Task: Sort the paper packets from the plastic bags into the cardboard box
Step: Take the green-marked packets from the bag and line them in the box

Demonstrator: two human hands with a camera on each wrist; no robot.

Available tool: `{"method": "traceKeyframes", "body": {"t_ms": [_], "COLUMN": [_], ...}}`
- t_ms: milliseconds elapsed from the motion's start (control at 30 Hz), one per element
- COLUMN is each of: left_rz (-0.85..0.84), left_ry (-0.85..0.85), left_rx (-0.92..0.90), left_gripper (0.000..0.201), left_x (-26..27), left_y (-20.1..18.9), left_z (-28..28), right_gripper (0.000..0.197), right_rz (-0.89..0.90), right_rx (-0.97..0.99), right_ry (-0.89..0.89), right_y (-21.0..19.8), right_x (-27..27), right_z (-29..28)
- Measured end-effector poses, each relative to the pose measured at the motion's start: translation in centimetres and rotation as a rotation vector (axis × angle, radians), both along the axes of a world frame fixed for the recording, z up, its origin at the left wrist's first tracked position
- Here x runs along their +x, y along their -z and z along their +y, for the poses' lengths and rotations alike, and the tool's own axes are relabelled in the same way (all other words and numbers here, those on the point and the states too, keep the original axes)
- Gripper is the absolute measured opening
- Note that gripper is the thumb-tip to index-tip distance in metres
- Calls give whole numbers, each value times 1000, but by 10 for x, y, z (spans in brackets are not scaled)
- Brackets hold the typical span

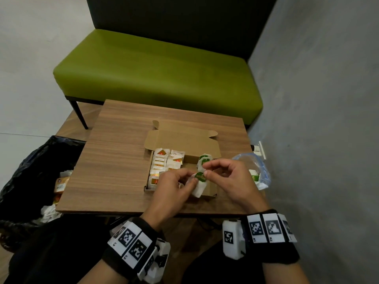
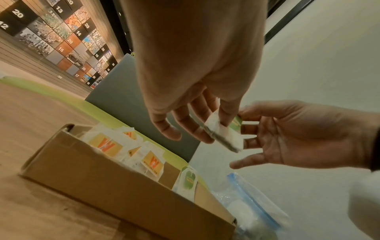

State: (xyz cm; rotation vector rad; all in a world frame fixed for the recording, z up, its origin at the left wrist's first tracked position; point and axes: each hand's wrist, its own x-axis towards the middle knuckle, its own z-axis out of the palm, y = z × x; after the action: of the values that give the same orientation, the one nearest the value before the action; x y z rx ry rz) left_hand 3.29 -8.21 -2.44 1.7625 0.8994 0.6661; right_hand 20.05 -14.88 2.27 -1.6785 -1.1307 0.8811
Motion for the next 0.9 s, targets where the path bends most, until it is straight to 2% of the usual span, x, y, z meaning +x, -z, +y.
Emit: {"method": "traceKeyframes", "body": {"t_ms": [233, 400, 500, 600, 767, 900], "left_rz": [9, 159, 251, 311, 415, 460], "left_ry": [21, 32, 5, 64, 154, 178], "left_rx": [-36, -61, -92, -133, -143, -144], "left_gripper": [15, 23, 31, 40, 49, 42], "left_x": [2, -1, -2, -1, 2, 0], "left_y": [-2, 7, 12, 15, 16, 15], "left_z": [-2, -1, -2, -6, -10, -8], "right_gripper": [11, 12, 10, 14, 11, 13], "right_rz": [-318, -463, -717, -936, -968, -1040], "right_rx": [-99, -114, -109, -139, -322, -395], "right_ry": [-139, -119, -88, -38, -90, -76], "right_y": [0, 4, 8, 14, 22, 30], "right_x": [4, 16, 22, 25, 28, 22], "right_z": [9, 15, 26, 37, 51, 59]}}
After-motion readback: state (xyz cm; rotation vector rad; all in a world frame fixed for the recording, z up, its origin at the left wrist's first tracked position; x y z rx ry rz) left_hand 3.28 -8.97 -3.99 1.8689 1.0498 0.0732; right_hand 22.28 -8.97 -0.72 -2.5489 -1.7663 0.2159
